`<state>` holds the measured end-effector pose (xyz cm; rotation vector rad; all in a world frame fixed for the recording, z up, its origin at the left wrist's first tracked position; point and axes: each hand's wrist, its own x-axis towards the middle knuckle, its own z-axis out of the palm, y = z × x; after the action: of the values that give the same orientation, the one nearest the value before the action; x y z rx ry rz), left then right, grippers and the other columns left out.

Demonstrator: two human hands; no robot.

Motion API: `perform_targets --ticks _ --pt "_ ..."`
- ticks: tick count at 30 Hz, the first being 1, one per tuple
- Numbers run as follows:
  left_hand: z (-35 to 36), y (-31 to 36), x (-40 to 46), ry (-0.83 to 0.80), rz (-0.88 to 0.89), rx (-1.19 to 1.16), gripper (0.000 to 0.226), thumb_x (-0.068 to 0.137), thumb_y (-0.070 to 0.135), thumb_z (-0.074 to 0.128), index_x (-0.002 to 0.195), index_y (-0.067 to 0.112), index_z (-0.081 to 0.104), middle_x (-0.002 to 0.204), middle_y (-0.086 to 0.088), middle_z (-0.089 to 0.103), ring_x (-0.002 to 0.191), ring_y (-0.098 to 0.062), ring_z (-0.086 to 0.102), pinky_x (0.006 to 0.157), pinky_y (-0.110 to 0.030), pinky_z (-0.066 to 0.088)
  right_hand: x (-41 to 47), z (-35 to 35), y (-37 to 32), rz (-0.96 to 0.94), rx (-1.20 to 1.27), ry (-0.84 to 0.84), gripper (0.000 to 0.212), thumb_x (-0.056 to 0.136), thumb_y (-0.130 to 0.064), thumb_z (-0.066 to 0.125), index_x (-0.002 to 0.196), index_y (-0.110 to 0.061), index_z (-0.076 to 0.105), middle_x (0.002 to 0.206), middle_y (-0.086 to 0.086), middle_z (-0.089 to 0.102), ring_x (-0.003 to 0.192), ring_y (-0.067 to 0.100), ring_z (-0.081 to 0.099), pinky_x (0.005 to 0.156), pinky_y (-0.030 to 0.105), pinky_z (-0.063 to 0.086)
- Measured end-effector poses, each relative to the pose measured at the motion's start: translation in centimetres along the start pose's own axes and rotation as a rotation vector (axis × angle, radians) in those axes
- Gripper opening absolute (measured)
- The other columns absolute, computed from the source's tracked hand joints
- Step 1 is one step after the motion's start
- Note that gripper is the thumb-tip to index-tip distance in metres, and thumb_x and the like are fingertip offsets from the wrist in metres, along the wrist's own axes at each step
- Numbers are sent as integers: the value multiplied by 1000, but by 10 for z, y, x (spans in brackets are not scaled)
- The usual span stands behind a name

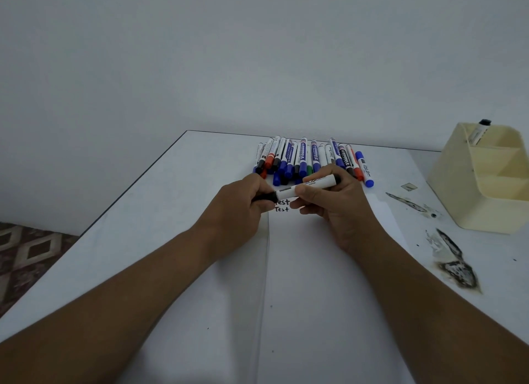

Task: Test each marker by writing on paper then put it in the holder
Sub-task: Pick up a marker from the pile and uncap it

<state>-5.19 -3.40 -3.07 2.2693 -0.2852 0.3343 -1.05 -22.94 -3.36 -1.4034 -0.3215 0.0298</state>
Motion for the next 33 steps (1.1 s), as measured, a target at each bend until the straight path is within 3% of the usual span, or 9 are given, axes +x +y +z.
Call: perform_targets --ticks 7,11,12,15,17,24,29,33 --pt "2 2 -1 0 -9 20 14 95 12 64 94 26 59 83 18 62 77 8 55 64 -4 37 1 2 0 14 -27 -10 34 69 -21 79 93 -5 61 85 16 75 72 30 75 63 36 61" --pt "8 2 5 -46 6 42 11 94 24 67 101 27 59 91 19 63 83 9 55 70 -7 37 3 0 2 17 -5 62 16 85 -3 74 93 -5 61 79 13 73 69 29 72 61 35 60" --pt "9 -1 7 -66 27 113 20 92 33 69 109 29 58 99 18 62 91 6 53 77 -12 38 3 0 2 14 7 88 15 86 1 72 92 -6 61 78 12 72 68 29 71 61 35 59" --pt "9 -8 11 -184 11 388 74 80 64 69 142 32 43 136 12 51 128 -10 39 106 -34 33 3 -1 2 3 42 158 16 87 5 70 88 -9 62 78 16 68 67 29 67 61 36 59" --pt "10 -9 13 -220 -53 483 90 79 73 62 151 29 33 150 8 41 139 -16 32 112 -37 27 4 -2 3 8 44 197 16 88 5 68 87 -9 61 80 16 66 69 29 65 62 37 59" --pt "16 -15 13 -321 -13 765 89 89 79 28 159 24 18 167 3 12 152 -18 9 120 -41 12 3 -6 -1 -27 72 312 16 88 7 64 92 -9 60 84 15 66 72 27 69 66 39 60" --pt "16 -18 16 -399 -36 727 92 90 78 26 160 22 7 168 1 -1 154 -15 -1 125 -41 7 -1 -9 -17 -81 117 385 35 89 9 62 114 -12 49 103 21 68 91 32 75 80 43 63" --pt "18 -20 16 -421 -24 723 90 93 75 25 160 19 3 168 -2 -5 153 -14 -7 125 -44 4 3 -15 -36 -97 59 406 53 90 5 65 129 -19 39 109 25 66 84 25 76 74 36 63"
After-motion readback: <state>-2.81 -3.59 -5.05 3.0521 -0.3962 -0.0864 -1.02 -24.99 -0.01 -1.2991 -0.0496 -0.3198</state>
